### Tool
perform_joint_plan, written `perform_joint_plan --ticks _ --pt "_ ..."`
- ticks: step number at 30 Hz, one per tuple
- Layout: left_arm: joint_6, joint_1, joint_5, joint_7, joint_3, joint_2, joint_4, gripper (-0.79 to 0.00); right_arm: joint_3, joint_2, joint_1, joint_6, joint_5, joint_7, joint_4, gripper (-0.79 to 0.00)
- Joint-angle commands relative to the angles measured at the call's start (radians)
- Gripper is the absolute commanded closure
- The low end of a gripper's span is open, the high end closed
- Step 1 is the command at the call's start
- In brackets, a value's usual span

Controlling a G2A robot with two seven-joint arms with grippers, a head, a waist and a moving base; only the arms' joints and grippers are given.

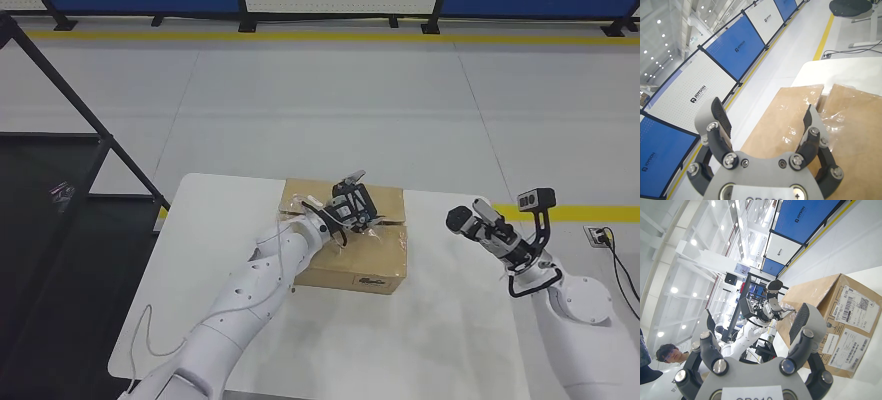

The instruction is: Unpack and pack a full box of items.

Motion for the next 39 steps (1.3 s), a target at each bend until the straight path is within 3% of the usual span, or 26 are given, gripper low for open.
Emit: perform_joint_plan --ticks 1,25,29,34,39 --pt "0.002 -0.007 -0.005 0.004 0.01 -0.006 0.013 -0.785 0.001 0.001 -0.001 -0.001 0.002 -0.001 0.002 -0.785" --pt "0.056 -0.036 -0.039 0.028 0.065 -0.053 0.1 -0.785 0.0 0.006 -0.015 -0.015 0.014 -0.003 0.002 -0.785" --pt "0.1 -0.043 -0.069 0.061 0.045 -0.055 0.099 -0.785 -0.014 0.007 -0.01 0.006 0.011 0.029 -0.013 -0.785" --pt "0.192 -0.027 -0.116 0.136 -0.048 -0.023 0.07 -0.785 -0.071 0.002 0.052 0.076 0.019 0.1 -0.018 -0.785" --pt "0.269 0.07 -0.128 0.19 -0.186 0.038 -0.037 -0.785 -0.164 -0.012 0.148 0.133 0.022 0.178 0.016 -0.785"
